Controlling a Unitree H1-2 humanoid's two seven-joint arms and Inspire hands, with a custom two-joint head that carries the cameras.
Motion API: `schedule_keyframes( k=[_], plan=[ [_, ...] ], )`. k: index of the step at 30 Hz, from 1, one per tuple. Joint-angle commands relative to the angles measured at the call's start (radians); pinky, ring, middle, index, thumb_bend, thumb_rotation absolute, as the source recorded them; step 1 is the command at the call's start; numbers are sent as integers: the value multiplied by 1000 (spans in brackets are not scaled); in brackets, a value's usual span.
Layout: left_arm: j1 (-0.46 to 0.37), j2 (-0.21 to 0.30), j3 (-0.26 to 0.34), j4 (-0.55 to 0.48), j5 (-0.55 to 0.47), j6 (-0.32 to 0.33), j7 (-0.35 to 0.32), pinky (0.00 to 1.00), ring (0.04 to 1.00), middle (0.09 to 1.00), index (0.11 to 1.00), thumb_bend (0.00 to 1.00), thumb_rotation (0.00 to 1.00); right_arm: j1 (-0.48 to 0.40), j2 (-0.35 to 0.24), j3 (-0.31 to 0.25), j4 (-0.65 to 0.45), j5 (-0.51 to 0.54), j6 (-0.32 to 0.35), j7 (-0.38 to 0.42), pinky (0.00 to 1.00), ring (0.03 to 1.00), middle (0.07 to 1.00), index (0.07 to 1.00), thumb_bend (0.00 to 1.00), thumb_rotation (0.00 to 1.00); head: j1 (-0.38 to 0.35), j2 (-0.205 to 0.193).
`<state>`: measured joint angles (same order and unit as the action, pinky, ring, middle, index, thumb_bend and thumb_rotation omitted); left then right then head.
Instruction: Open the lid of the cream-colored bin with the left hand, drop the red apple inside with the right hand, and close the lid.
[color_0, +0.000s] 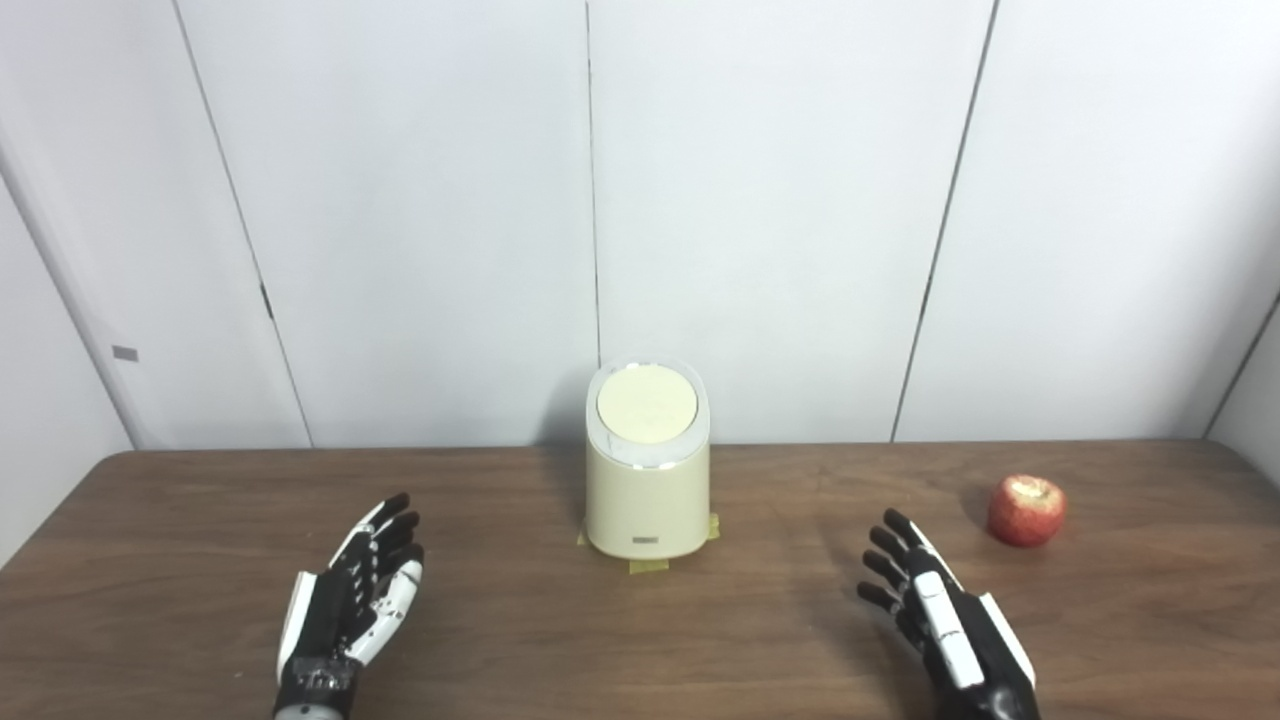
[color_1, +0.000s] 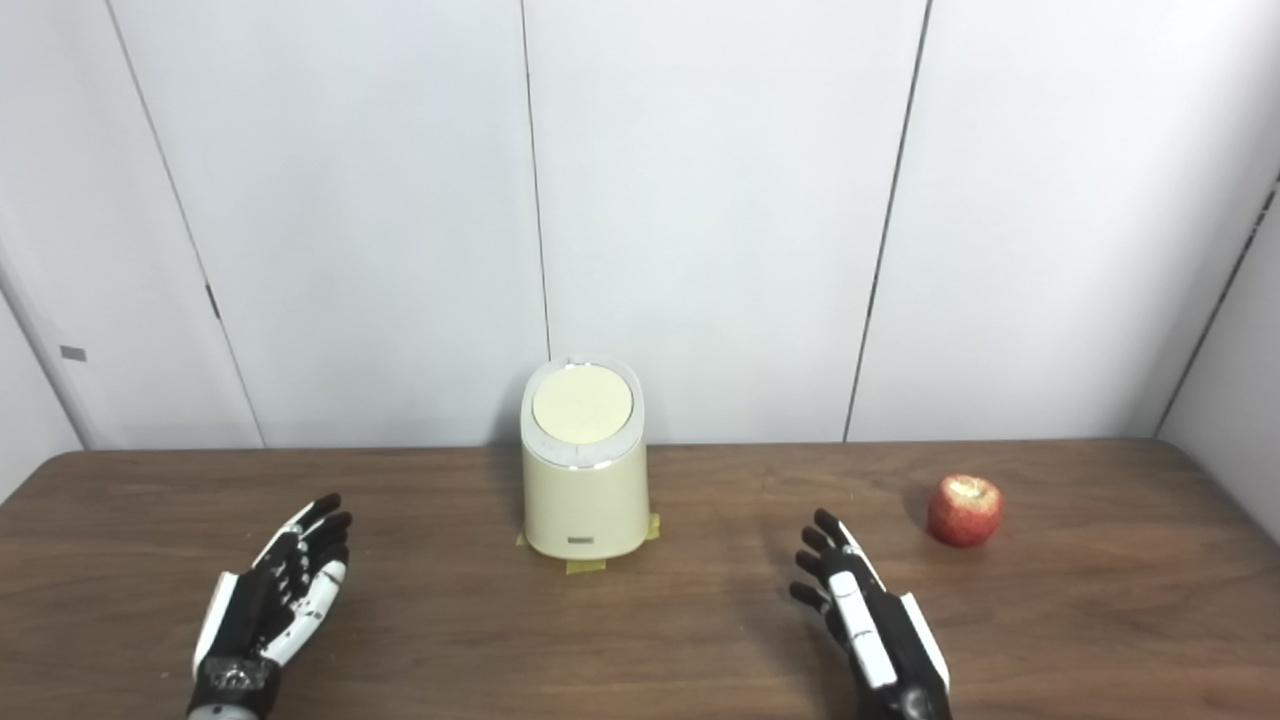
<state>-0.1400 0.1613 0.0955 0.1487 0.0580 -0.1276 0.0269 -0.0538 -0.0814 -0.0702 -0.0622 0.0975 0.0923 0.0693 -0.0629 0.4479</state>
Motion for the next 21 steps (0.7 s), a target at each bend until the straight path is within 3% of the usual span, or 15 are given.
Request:
schedule_keyframes(
  k=[1,18,21],
  plan=[
    [48,-7,-7,47,14,-2,11,868,873,852,888,226,340,-37,-2,-4,-32,8,-6,-4,820,905,924,926,517,869,-2,-1],
    [48,-1,-8,52,5,-18,5,838,865,853,884,219,240,-37,-1,-5,-42,9,5,-7,812,902,927,929,515,869,-4,2],
    [47,-2,-8,53,5,-19,5,844,867,854,886,230,267,-37,-3,-3,-39,4,1,-7,803,900,925,927,512,873,-3,1]
  ],
)
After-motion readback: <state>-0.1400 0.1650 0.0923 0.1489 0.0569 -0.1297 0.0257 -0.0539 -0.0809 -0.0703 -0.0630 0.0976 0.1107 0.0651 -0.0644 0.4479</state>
